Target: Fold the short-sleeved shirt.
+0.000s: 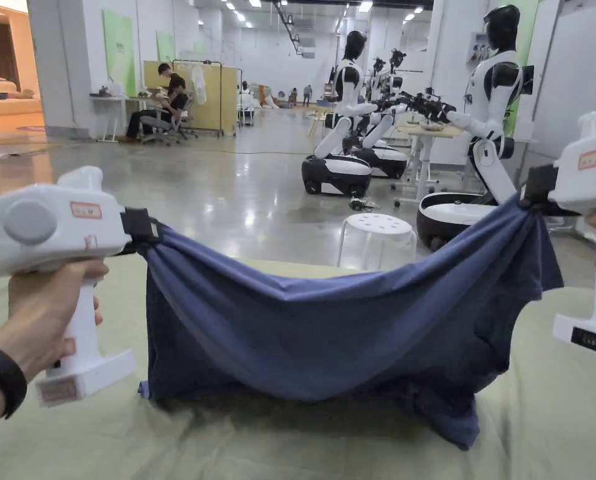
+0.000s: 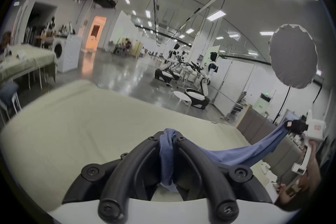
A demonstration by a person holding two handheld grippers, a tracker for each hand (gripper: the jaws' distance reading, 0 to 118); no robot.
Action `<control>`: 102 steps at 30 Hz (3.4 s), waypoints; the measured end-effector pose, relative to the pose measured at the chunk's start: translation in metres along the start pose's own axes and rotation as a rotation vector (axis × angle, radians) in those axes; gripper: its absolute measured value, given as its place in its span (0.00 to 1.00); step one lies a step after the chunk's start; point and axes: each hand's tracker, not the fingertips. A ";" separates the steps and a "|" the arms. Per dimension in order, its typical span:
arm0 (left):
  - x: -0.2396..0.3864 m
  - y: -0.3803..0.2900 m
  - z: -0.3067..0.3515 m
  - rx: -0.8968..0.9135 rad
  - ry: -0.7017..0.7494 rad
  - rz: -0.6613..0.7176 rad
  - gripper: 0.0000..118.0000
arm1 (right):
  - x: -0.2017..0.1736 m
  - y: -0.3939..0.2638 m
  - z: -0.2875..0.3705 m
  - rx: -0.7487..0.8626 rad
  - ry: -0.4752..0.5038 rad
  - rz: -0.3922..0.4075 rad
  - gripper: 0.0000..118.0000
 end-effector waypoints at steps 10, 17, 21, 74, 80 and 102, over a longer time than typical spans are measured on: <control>-0.052 -0.129 0.146 -0.067 -0.081 0.016 0.06 | 0.036 -0.149 0.144 -0.118 0.089 0.028 0.03; -0.091 -0.220 0.260 -0.103 0.007 0.112 0.06 | 0.062 -0.278 0.241 -0.200 0.085 -0.095 0.03; -0.086 -0.261 0.286 -0.182 0.047 0.097 0.06 | 0.075 -0.331 0.254 -0.281 0.038 -0.137 0.03; 0.098 -0.284 0.367 0.433 0.205 -0.536 0.49 | -0.056 -0.338 0.305 0.258 0.204 0.068 1.00; 0.093 -0.286 0.366 0.407 0.204 -0.525 0.49 | -0.057 -0.333 0.298 0.215 0.197 0.052 1.00; 0.100 -0.314 0.367 0.184 0.243 -0.783 0.02 | -0.081 -0.336 0.310 0.203 0.075 0.286 0.00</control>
